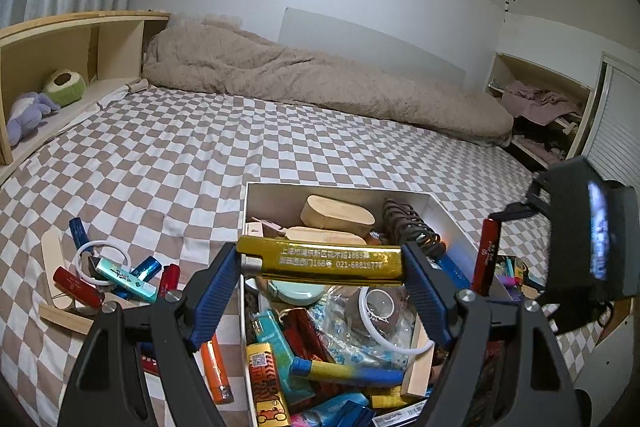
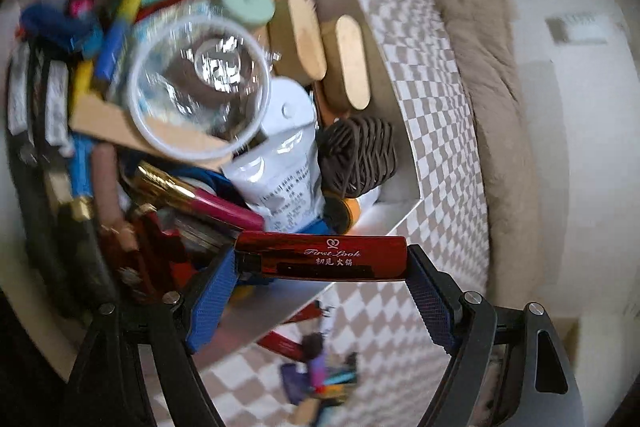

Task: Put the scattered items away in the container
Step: 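Open the right tool over the box dropping the red lighter while the left tool releases the gold lighter inside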

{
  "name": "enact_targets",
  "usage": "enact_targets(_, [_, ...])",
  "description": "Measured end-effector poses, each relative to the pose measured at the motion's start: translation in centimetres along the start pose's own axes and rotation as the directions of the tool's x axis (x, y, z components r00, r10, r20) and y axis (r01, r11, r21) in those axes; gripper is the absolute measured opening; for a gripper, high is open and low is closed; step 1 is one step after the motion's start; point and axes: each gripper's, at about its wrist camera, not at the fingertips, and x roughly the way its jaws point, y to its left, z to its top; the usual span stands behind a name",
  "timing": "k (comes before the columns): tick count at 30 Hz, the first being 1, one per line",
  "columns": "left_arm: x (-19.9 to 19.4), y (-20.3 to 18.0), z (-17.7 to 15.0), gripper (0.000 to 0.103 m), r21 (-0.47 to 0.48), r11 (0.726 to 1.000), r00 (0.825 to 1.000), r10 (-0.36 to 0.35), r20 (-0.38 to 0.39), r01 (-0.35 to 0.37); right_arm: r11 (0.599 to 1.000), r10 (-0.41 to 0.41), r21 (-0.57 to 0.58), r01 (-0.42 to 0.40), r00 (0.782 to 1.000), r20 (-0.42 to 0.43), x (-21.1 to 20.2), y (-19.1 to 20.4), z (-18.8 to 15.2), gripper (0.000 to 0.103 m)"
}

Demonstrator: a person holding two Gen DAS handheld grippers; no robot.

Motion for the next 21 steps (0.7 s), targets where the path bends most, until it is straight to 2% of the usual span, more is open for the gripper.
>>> enact_targets(4, [0.1,0.5,0.0,0.081,-0.025,1.000,1.000,-0.015,-0.004,0.015,0.998,-0.019,-0.063,0.016,0.998,-0.054,1.1,0.2,0.2,0.084])
enact_targets(5, [0.1,0.7,0.0,0.081,-0.034,0.999,1.000,-0.018,-0.005,0.018,0.998,-0.022,-0.061,0.019,0.998,-0.054,1.1,0.1,0.2,0.087])
enact_targets(7, [0.1,1.0,0.1,0.081,-0.048,0.999,1.000,-0.019,-0.007,0.019,0.999,-0.025,-0.047,0.023,0.999,-0.047,1.1,-0.1,0.1,0.100])
enact_targets(10, [0.2,1.1,0.0,0.081,-0.063,0.998,1.000,-0.020,-0.009,0.020,1.000,-0.025,-0.003,0.025,0.999,-0.023,0.3,-0.7,0.1,0.101])
enact_targets(14, [0.2,1.1,0.0,0.081,-0.070,0.997,1.000,-0.027,-0.013,0.026,0.994,0.002,0.105,-0.007,0.999,0.050,-0.8,-1.6,-0.4,0.101])
enact_targets(17, [0.4,1.0,0.0,0.081,-0.070,0.997,0.999,-0.031,-0.020,0.030,0.975,0.039,0.211,-0.067,0.990,0.135,-2.1,-1.8,-1.0,0.101])
enact_targets(21, [0.8,1.2,0.0,0.081,-0.093,0.993,0.997,-0.071,-0.040,0.067,0.906,0.114,0.363,-0.218,0.951,0.286,-3.7,-2.3,-1.5,0.101])
